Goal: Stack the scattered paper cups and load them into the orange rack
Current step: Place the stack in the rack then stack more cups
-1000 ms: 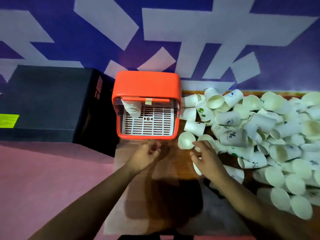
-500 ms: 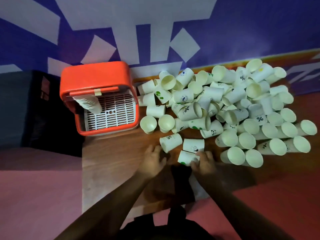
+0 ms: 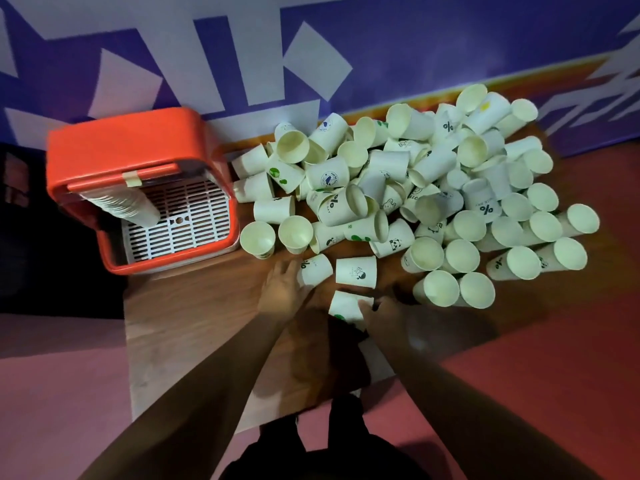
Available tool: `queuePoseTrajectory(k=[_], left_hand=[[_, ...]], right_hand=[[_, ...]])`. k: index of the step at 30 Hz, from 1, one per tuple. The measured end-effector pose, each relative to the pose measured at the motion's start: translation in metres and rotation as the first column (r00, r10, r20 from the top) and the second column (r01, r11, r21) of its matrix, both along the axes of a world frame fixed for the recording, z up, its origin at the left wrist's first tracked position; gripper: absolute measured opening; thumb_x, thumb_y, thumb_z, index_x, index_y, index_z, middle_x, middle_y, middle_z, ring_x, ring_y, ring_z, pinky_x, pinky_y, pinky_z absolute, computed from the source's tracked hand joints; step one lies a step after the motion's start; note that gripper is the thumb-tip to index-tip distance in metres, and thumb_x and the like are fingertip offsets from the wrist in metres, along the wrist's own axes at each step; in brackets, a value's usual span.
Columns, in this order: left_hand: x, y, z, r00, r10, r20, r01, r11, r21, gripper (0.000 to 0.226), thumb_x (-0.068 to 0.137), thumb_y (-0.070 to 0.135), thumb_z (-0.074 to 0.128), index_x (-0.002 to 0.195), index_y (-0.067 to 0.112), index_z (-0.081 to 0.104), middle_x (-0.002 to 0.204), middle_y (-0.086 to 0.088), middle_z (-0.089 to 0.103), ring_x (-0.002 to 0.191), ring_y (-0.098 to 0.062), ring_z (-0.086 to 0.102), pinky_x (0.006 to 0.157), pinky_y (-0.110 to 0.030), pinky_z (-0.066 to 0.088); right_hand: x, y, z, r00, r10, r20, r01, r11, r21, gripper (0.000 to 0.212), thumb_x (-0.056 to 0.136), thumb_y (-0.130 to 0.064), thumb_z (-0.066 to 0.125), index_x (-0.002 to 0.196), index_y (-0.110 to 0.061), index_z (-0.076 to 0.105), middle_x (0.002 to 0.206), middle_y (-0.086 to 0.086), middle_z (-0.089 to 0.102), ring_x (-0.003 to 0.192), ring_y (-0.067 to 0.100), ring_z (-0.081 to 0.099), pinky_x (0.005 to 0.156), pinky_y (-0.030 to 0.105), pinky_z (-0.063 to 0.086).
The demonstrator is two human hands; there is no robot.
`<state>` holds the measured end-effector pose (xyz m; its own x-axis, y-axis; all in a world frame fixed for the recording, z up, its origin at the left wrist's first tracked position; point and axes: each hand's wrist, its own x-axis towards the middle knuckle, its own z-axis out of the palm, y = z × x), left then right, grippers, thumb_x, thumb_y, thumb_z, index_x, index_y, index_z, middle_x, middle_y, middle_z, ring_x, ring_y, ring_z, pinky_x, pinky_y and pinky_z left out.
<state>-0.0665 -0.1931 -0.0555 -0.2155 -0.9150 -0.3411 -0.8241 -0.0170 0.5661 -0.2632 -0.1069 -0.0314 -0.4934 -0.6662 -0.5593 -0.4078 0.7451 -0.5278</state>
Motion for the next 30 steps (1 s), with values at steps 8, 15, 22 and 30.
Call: queuePoseTrajectory(k=[8,15,22,30], left_hand=[[0.037,0.031,0.028,0.973,0.053,-0.227,-0.057,0.998,-0.011,0.067,0.076,0.026,0.083,0.133,0.017,0.048,0.120,0.004,0.042,0.111,-0.013,0.047,0.094,-0.028,0.044],[0.021,0.045,0.016,0.978,-0.184,-0.097,0.184,0.983,-0.003,0.091,0.071,0.055,0.079,0.148,0.022,0.045,0.128,-0.009,0.048,0.121,-0.029,0.043,0.103,-0.042,0.042],[0.001,0.043,0.023,0.963,-0.263,-0.057,0.265,0.964,0.036,0.111,0.071,0.067,0.071,0.159,0.028,0.017,0.150,-0.005,0.036,0.134,-0.027,0.031,0.113,-0.048,0.033],[0.061,0.004,0.045,0.964,0.245,-0.102,-0.261,0.944,-0.202,0.057,0.088,0.029,0.073,0.136,0.009,0.050,0.133,-0.016,0.049,0.124,-0.032,0.047,0.105,-0.049,0.044]], right_hand=[[-0.006,0.004,0.023,0.974,0.227,-0.015,-0.226,0.960,-0.165,0.015,0.093,-0.018,0.062,0.095,-0.004,0.066,0.090,0.001,0.061,0.087,0.013,0.053,0.070,0.021,0.030],[-0.026,-0.002,0.039,0.944,0.275,-0.182,-0.327,0.855,-0.402,0.011,0.073,-0.018,0.082,0.076,-0.015,0.072,0.104,0.004,0.053,0.092,0.027,0.060,0.081,0.033,0.049],[-0.032,-0.009,0.061,0.945,0.322,-0.056,-0.306,0.812,-0.498,0.020,0.072,-0.028,0.079,0.065,-0.036,0.062,0.126,-0.005,0.049,0.119,0.012,0.054,0.091,0.042,0.051],[0.008,-0.011,0.072,0.829,0.555,-0.073,-0.518,0.711,-0.475,0.059,0.074,-0.039,0.078,0.126,-0.034,0.051,0.129,-0.014,0.050,0.120,0.002,0.047,0.100,0.025,0.042]])
